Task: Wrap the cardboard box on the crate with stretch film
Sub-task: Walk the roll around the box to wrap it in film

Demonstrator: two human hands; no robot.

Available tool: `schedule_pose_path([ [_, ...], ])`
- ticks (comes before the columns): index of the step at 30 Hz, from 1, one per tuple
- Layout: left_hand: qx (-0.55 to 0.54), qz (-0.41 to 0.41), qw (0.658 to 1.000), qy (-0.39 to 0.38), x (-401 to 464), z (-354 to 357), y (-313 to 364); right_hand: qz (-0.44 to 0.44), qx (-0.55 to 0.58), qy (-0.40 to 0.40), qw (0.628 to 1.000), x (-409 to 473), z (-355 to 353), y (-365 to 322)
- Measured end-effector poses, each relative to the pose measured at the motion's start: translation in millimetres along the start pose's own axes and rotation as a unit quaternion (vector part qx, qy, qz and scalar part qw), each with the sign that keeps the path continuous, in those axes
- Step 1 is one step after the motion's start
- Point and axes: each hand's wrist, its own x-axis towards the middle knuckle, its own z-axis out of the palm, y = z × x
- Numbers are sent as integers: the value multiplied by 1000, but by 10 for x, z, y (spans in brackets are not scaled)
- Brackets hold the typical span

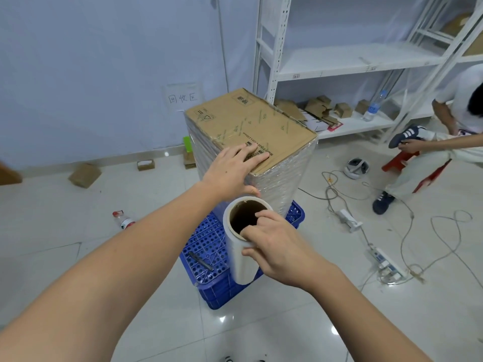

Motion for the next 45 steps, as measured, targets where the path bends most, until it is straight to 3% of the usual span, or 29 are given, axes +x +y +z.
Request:
schedule_pose_path([
  [6,3,6,1000,-3,43,-27,-19,72,-113,12,991,58,123,-188],
  [9,10,27,1000,-10,84,-32,-60,130,-166,-20,977,130,210,-287],
  [13,43,94,995,-3,182,-65,-283,241,-147,-25,959,254,171,-505],
  [15,49,134,990,12,244,-88,-398,306,-139,2,942,327,219,-558],
  [22,24,253,967,12,408,-1,-536,500,-138,-20,855,662,248,-634],
  [28,43,261,964,8,483,36,-518,466,-138,29,874,544,309,-719],
  [31,43,249,967,17,476,73,-424,360,-163,62,916,506,316,-770],
  [36,26,226,974,13,419,37,-353,226,-162,15,960,576,393,-830],
  [42,1,223,975,11,395,18,-367,230,-155,-36,960,740,378,-902],
  [45,-7,218,976,7,421,15,-355,267,-158,-14,951,765,336,-955],
])
